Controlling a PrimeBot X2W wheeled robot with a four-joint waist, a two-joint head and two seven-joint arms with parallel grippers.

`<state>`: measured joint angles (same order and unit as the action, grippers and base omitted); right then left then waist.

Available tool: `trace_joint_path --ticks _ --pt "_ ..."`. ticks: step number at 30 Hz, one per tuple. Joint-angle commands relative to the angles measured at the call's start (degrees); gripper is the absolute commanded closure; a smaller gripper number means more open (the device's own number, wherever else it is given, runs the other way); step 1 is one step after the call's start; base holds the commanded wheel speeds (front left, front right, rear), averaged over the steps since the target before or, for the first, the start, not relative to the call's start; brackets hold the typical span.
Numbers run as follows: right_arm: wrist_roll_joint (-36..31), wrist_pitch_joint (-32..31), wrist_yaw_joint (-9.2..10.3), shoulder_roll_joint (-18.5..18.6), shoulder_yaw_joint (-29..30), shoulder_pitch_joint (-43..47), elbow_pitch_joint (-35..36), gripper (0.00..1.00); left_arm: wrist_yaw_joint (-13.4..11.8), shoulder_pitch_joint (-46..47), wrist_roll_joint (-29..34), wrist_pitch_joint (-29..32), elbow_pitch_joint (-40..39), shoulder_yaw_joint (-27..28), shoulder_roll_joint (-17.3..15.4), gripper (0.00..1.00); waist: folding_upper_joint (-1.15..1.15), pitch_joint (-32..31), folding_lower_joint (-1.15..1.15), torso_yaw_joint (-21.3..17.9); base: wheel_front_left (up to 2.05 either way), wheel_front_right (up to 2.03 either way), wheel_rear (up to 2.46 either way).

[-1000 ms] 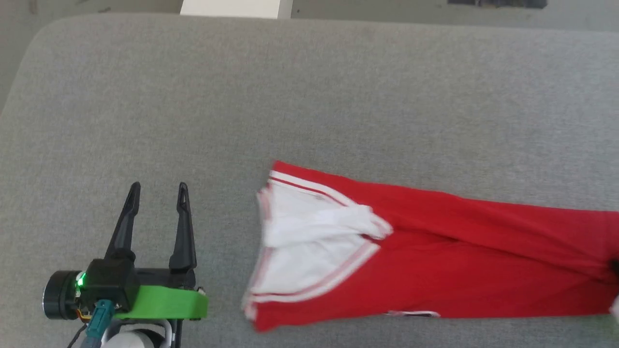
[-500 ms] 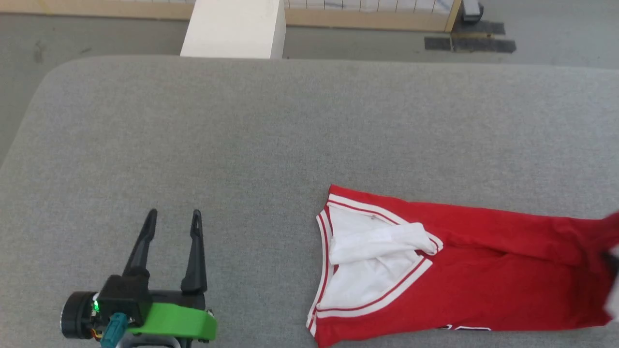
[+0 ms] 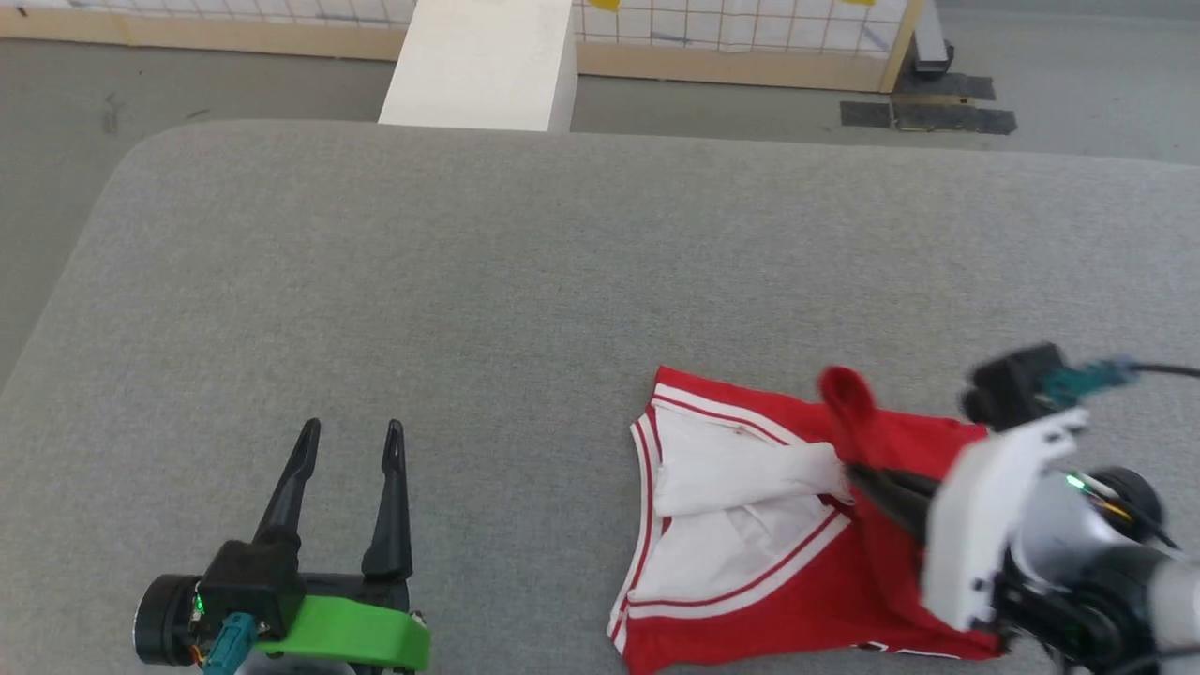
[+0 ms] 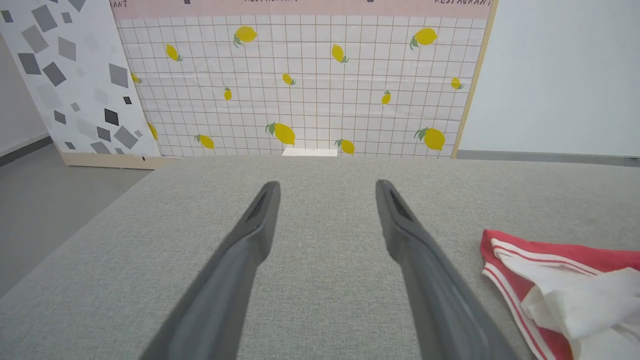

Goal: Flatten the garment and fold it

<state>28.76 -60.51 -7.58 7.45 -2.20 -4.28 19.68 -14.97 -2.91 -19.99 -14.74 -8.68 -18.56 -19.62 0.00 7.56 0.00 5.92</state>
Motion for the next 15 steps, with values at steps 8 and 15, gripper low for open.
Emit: trace_joint_path --ticks 8,15 --pt "-3.8 3.6 0.09 -2.0 -8.0 -10.1 -10.1 1.00 1.0 1.0 0.2 -0.3 0.9 -0.1 2.4 0.00 0.00 2.9 0.00 2.9 0.00 0.00 0.00" --pt "-10.1 5.7 0.09 -3.2 -13.0 -14.9 -23.0 1.00 2.4 2.6 0.7 -0.3 2.5 -0.2 4.5 0.00 0.00 3.9 0.00 4.8 0.00 0.00 0.00"
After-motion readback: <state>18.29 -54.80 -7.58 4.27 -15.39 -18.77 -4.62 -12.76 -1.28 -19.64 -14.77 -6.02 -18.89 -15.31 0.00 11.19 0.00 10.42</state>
